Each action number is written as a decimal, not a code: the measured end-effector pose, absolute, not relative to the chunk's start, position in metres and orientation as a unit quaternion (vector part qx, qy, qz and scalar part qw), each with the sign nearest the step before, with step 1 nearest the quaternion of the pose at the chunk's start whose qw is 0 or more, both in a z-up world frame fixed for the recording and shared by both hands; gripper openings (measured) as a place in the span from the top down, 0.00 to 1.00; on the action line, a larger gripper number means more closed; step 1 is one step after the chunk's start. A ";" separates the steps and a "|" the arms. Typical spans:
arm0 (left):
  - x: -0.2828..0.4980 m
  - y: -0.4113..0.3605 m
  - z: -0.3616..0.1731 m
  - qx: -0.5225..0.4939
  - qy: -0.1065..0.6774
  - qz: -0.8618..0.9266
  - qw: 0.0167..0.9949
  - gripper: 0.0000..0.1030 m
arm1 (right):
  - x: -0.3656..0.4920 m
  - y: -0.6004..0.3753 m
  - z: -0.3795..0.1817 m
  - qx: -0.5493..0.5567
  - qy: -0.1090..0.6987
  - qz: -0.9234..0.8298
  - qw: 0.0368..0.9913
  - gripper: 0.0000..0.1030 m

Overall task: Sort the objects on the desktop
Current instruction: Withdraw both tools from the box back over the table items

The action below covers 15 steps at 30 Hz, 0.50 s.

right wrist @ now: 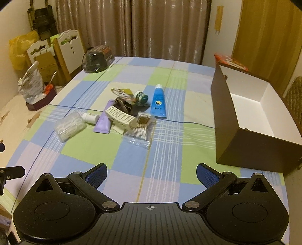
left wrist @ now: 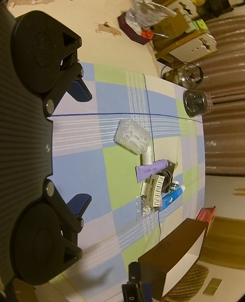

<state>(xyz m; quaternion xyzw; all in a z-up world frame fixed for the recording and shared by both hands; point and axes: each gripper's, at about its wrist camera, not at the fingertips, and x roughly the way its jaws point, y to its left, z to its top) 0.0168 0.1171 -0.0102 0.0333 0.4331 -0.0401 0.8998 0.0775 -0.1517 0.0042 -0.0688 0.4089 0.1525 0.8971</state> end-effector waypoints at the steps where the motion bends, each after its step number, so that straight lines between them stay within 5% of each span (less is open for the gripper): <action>1: 0.016 0.116 -0.009 0.032 0.433 -0.040 0.900 0.01 | 0.078 -0.151 0.003 -0.068 0.409 0.153 0.897 0.00; 15: 0.022 0.112 -0.014 0.034 0.445 -0.030 0.894 0.01 | 0.090 -0.149 -0.008 -0.072 0.429 0.175 0.883 0.00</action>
